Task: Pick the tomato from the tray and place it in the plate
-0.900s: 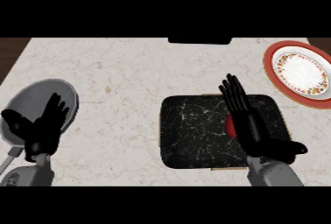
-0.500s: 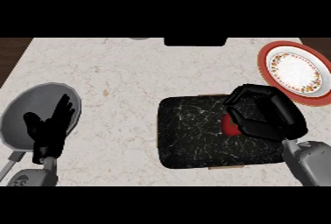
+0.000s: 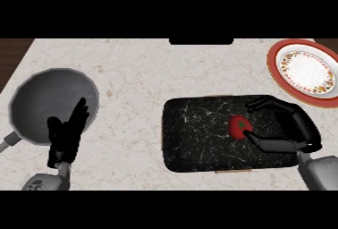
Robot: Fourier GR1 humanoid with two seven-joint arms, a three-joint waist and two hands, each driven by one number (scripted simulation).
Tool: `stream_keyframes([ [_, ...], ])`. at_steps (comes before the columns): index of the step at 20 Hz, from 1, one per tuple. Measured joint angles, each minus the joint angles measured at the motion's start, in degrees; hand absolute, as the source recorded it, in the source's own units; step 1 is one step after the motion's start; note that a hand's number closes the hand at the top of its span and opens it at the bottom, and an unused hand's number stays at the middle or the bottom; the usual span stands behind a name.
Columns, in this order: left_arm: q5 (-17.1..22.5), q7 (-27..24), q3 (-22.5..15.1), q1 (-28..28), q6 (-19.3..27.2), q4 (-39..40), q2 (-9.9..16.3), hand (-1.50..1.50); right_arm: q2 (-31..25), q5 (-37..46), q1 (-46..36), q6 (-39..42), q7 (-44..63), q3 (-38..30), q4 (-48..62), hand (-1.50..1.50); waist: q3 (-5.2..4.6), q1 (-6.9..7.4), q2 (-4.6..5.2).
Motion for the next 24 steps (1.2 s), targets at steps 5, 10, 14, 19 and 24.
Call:
stream_keyframes([
  [5, -1.8, 1.58, -1.45, 0.19, 1.11, -1.63, -0.77, 0.0, -3.83, 5.65, -0.56, 8.36, -10.6, 1.94, 7.03, -1.5, -0.08, 0.5, -0.11],
  [10, -2.81, 2.55, -1.87, -0.15, 1.72, -1.83, -1.26, 0.0, -8.85, 16.41, -4.28, 5.73, -11.63, 3.58, 9.09, -1.5, -0.18, 0.57, -0.24],
  [14, -3.25, 2.67, -2.44, 0.72, 1.63, -2.49, -1.8, 0.0, -12.21, 22.16, -8.81, 5.85, -5.71, 4.8, 7.22, -1.5, -0.25, 0.52, -0.38],
  [19, -3.41, 2.21, -2.03, 1.42, 1.24, -2.45, -1.96, 0.0, -14.68, 28.12, -12.25, 10.46, 1.34, 8.51, 5.48, -1.5, -0.29, 0.5, -0.4],
  [24, -4.02, 4.09, -1.64, 0.41, 1.26, -3.45, -1.93, 0.0, -14.19, 31.56, -16.16, 17.71, 9.1, 11.61, 4.3, -1.5, -0.28, 0.46, -0.38],
])
